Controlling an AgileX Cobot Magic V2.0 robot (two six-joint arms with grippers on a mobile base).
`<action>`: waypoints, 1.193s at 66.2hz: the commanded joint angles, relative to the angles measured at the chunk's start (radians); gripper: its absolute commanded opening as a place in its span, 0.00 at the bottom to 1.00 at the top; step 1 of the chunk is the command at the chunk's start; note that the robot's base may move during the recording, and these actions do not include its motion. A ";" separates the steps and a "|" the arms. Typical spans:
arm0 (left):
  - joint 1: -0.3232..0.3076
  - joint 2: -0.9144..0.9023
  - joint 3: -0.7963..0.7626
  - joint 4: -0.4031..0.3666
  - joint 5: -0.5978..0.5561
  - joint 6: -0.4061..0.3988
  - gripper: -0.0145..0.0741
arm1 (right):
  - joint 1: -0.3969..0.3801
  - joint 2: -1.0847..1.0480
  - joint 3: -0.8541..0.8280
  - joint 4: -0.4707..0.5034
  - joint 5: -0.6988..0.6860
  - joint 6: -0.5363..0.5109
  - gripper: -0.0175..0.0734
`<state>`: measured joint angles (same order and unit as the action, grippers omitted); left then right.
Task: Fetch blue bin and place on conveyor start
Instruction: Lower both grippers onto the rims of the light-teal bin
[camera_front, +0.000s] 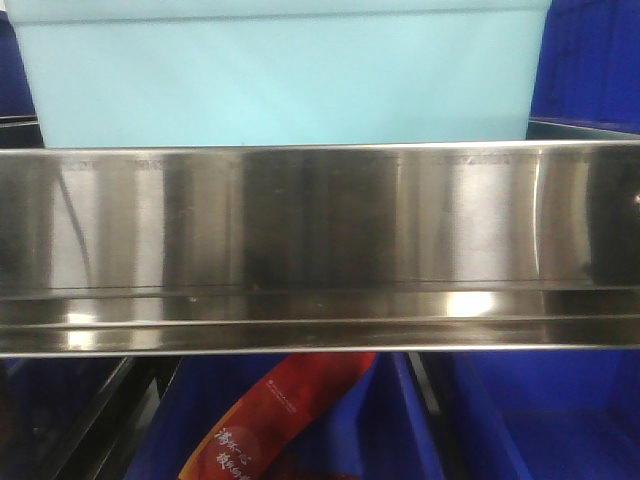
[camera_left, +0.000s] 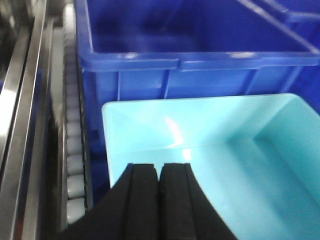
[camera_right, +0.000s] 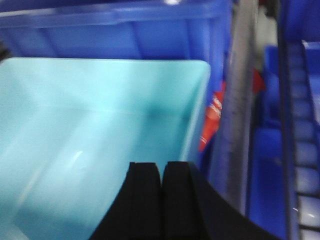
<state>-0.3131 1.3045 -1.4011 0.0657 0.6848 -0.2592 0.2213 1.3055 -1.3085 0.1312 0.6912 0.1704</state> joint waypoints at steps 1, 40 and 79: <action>-0.036 0.050 -0.059 0.109 0.052 -0.125 0.04 | 0.037 0.040 -0.053 -0.223 0.046 0.194 0.04; -0.048 0.274 -0.276 0.128 0.355 -0.197 0.04 | 0.125 0.307 -0.384 -0.340 0.365 0.291 0.04; -0.030 0.325 -0.276 0.173 0.344 -0.197 0.52 | 0.127 0.362 -0.392 -0.338 0.342 0.270 0.50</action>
<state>-0.3528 1.6192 -1.6695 0.2287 1.0396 -0.4469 0.3438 1.6566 -1.6922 -0.1995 1.0584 0.4522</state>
